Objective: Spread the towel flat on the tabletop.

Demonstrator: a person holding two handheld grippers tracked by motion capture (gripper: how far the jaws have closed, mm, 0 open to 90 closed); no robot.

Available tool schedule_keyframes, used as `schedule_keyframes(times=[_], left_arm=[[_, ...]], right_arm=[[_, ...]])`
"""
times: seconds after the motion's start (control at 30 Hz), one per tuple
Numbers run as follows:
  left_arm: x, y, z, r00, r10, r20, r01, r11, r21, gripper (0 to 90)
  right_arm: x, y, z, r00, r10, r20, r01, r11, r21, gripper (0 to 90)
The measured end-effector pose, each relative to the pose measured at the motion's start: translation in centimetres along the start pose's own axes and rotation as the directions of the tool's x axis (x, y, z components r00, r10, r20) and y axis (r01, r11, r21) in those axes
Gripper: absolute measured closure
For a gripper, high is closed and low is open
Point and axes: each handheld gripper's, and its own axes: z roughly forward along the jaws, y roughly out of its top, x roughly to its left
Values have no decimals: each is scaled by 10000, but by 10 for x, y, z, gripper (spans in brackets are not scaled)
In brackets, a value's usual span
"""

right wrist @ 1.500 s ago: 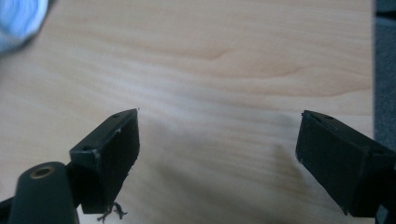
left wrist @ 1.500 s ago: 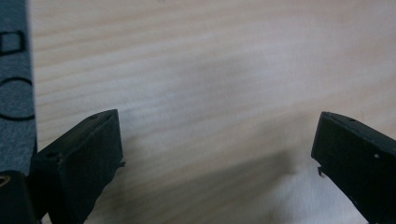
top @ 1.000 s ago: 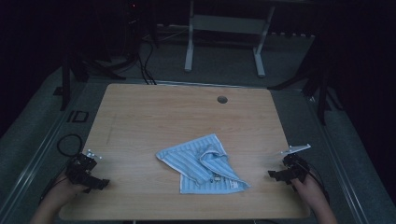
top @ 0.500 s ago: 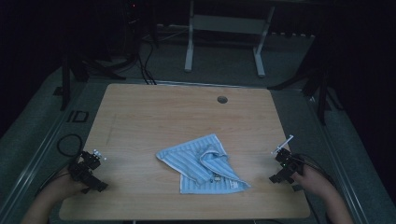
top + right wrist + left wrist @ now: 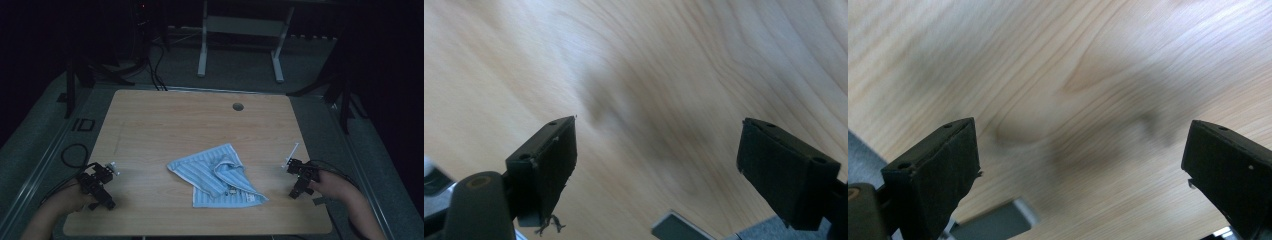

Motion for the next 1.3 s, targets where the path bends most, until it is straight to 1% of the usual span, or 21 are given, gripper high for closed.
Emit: schedule_keyframes(times=[0.07,0.13,0.23,0.37,0.4,0.43,0.5,0.53,0.6,0.67,0.7,0.8,0.9,0.93,1.0,1.1,1.17,1.2,1.23,1.27,1.3], left_arm=[[-5,6,-4,9999,126,59,-125,9997,-218,30],[-10,12,-7,9995,308,36,-306,9989,-355,56],[-20,23,-9,9973,735,84,-732,9966,-370,60],[-32,38,-9,9941,1074,116,-1068,9932,-455,66],[-36,42,-8,9925,1219,55,-1216,9916,-451,81],[-39,44,-8,9921,1254,19,-1251,9909,-494,99],[-46,50,-7,9888,1488,58,-1483,9876,-520,110],[-50,53,-7,9860,1670,11,-1668,9849,-466,112],[-58,59,-7,9815,1913,100,-1906,9804,-494,127],[-67,64,-9,9750,2215,142,-2204,9737,-578,141],[-71,67,-10,9725,2320,206,-2302,9709,-665,141],[-84,78,-15,9639,2657,179,-2624,9591,-1062,148],[-99,90,-20,9497,3130,126,-3090,9426,-1263,148],[-105,94,-21,9437,3308,103,-3266,9359,-1317,148],[-115,101,-22,9354,3534,106,-3483,9262,-1444,148],[-131,111,-23,9241,3821,-17,-3774,9119,-1614,149],[-140,117,-22,9148,4038,-29,-3985,9016,-1682,149],[-145,120,-22,9122,4096,-69,-4044,8977,-1750,150],[-149,122,-22,9116,4110,-74,-4053,8956,-1832,156],[-153,125,-22,9068,4214,-107,-4160,8903,-1852,159],[-157,127,-22,9016,4324,-145,-4262,8818,-2017,159]], right_arm=[[4,4,-3,9997,-222,-112,221,9997,-93,161],[9,8,-7,9975,-671,-210,665,9974,-261,161],[16,15,-10,9939,-1079,-217,1071,9936,-366,172],[26,24,-16,9821,-1880,153,1883,9818,-252,287],[28,27,-17,9803,-1969,159,1972,9801,-239,313],[30,29,-18,9759,-2176,154,2179,9757,-227,335],[34,33,-20,9700,-2423,169,2426,9699,-210,351],[36,35,-21,9676,-2520,135,2523,9675,-177,371],[40,39,-22,9617,-2736,144,2738,9617,-144,376],[43,43,-24,9575,-2884,90,2884,9575,-77,378],[45,46,-25,9531,-3025,143,3026,9531,-63,377],[51,53,-28,9458,-3244,137,3245,9458,-111,377],[56,62,-31,9377,-3475,19,3475,9376,-157,377],[59,65,-32,9344,-3560,104,3561,9342,-191,378],[65,71,-34,9268,-3755,89,3756,9265,-229,390],[75,79,-36,9074,-4201,156,4203,9067,-355,420],[81,83,-38,8950,-4457,165,4459,8937,-491,436],[84,85,-39,8886,-4582,216,4586,8866,-596,448],[87,87,-40,8859,-4633,206,4636,8836,-656,455],[90,89,-41,8817,-4715,190,4716,8790,-706,475],[94,91,-42,8772,-4797,182,4797,8745,-723,481]])
